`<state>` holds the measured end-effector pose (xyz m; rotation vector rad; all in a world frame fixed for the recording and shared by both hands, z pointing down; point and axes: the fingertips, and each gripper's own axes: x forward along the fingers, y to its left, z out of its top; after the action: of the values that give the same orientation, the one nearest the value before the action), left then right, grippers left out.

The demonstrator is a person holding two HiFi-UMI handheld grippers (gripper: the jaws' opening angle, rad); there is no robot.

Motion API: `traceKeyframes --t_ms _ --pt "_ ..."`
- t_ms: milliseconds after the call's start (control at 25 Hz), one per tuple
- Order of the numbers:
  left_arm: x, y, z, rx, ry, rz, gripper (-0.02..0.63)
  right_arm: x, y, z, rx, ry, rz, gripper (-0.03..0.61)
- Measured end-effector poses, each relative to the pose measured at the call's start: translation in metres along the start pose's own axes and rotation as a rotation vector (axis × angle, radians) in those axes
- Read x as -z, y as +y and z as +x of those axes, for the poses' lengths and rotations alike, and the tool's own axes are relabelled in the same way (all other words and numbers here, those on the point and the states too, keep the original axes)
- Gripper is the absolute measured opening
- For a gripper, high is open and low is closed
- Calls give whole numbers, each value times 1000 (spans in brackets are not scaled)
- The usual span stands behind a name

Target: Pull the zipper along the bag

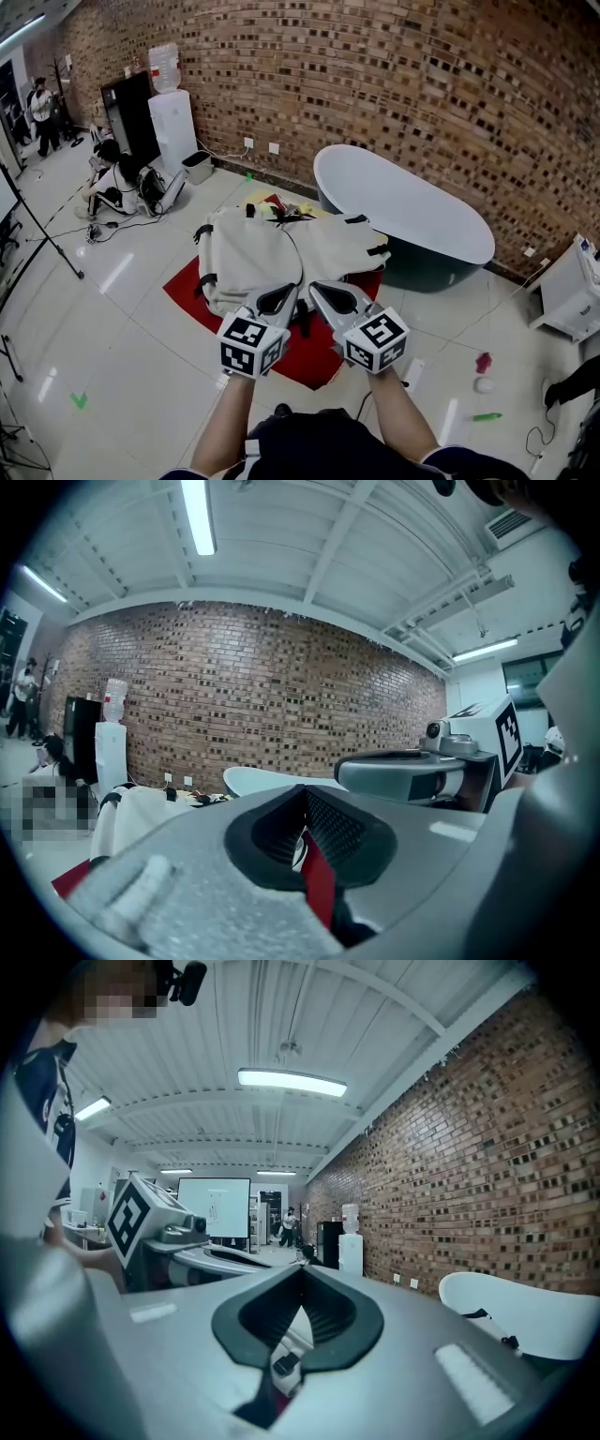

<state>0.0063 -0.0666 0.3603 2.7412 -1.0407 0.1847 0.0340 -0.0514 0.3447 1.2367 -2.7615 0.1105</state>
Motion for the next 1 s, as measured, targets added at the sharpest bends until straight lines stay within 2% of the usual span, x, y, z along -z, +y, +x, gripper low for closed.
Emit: traceKeyframes --t_ms 320,520,1000 --pt "-4 -29 -3 -29 1 13 3 -18 4 -26 -34 -42 -3 3" --pt "7 -43 -9 -43 21 8 2 -17 13 -37 -56 -52 2 3" --pt "12 -51 -24 -65 19 10 2 -14 23 -47 -65 -61 9 3"
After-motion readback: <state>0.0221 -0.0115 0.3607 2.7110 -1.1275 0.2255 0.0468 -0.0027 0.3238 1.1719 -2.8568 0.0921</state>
